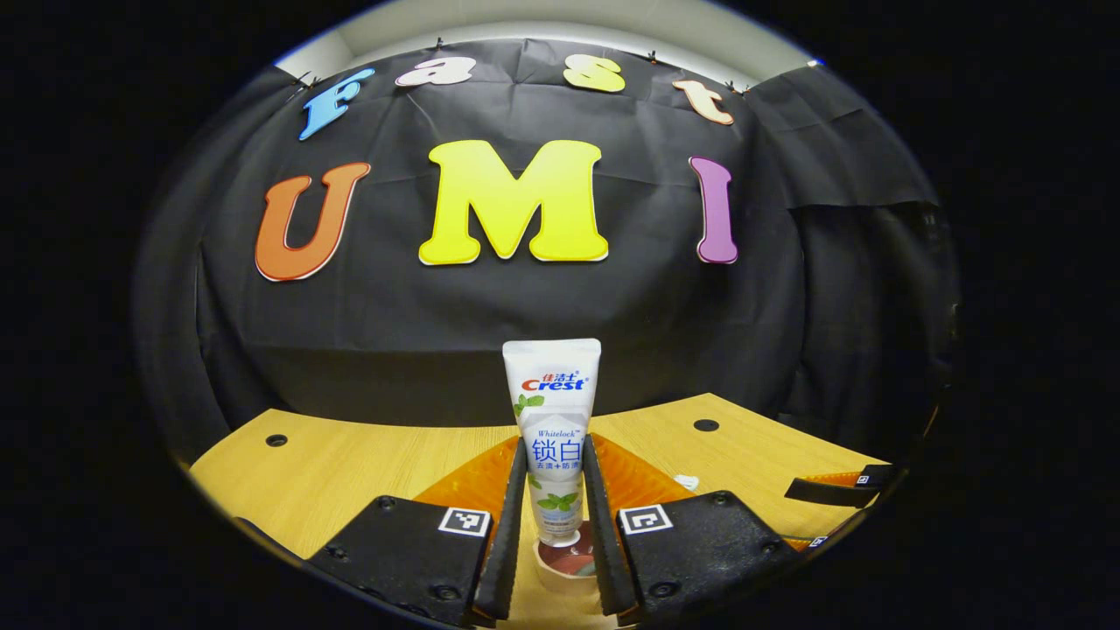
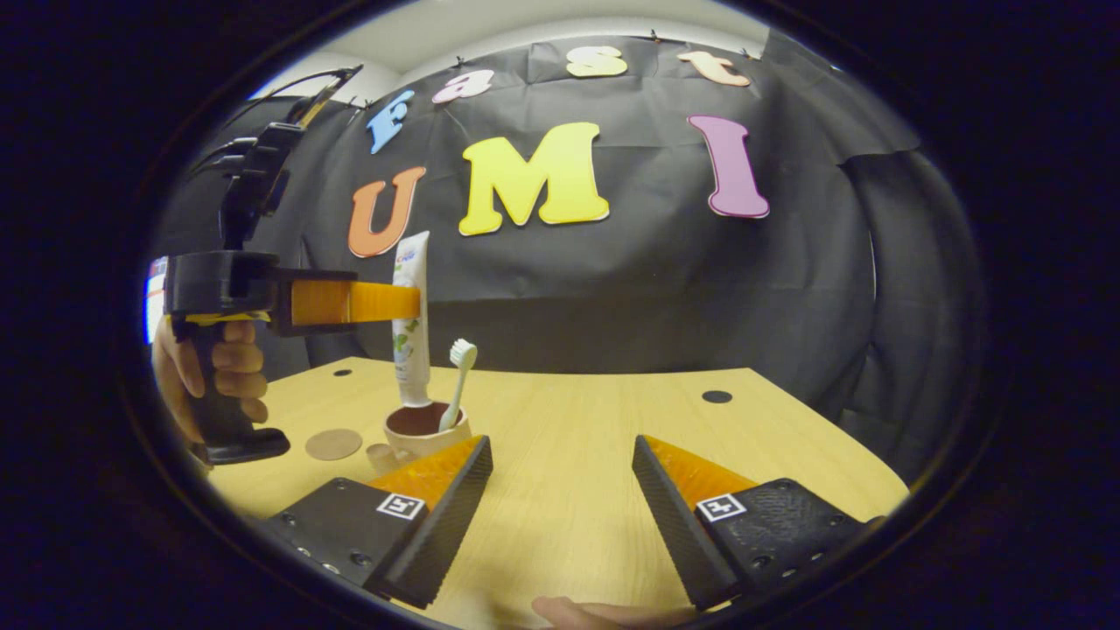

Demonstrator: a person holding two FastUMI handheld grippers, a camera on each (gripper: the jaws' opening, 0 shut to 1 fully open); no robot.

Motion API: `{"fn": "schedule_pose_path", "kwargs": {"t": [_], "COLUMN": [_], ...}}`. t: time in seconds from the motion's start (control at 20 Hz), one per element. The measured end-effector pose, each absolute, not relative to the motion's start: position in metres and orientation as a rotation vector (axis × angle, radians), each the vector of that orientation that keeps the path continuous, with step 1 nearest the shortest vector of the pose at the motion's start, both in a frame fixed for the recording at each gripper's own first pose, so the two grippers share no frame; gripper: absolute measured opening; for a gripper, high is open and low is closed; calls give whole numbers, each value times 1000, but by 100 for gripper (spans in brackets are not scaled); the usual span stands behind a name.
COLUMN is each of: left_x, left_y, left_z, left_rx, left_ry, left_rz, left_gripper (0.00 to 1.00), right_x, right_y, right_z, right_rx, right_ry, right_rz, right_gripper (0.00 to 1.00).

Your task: Put the toothbrush and toothpaste on the desktop into the cup, then pick up the cup and place it on the coaster on the desktop.

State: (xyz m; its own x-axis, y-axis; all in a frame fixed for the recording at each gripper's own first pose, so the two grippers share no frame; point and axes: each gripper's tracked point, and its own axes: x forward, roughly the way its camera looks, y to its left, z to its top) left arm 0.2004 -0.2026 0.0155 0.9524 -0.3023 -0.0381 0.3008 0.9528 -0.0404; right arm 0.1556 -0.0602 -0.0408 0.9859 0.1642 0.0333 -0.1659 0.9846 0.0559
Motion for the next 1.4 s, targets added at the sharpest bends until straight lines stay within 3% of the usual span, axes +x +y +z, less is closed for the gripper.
{"fn": "schedule_pose_path", "kwargs": {"t": [0.2,0.25,0.3,0.75,1.05,1.1,1.15,1.2,1.4], "left_x": [202,199,197,192,177,172,168,163,135], "left_y": [-207,-208,-210,-216,-208,-208,-207,-206,-189], "left_z": [16,17,16,-9,19,21,24,26,30], "left_rx": [-34,-38,-49,-65,-40,-34,-35,-35,-14], "left_ry": [38,40,43,140,56,54,49,43,30], "left_rz": [-317,-328,-337,-355,-346,-348,-348,-351,-327], "left_gripper": [40,35,40,42,44,52,52,67,86], "right_x": [155,156,156,156,158,158,160,161,161], "right_y": [-63,-63,-63,-69,-73,-71,-71,-72,-63], "right_z": [-41,-45,-45,-48,-51,-52,-53,-56,-58], "right_rx": [93,106,117,111,114,123,130,139,85], "right_ry": [-21,-7,2,12,28,32,39,49,60], "right_rz": [168,174,177,158,143,151,154,153,140], "right_gripper": [95,95,95,95,95,95,95,95,97]}}
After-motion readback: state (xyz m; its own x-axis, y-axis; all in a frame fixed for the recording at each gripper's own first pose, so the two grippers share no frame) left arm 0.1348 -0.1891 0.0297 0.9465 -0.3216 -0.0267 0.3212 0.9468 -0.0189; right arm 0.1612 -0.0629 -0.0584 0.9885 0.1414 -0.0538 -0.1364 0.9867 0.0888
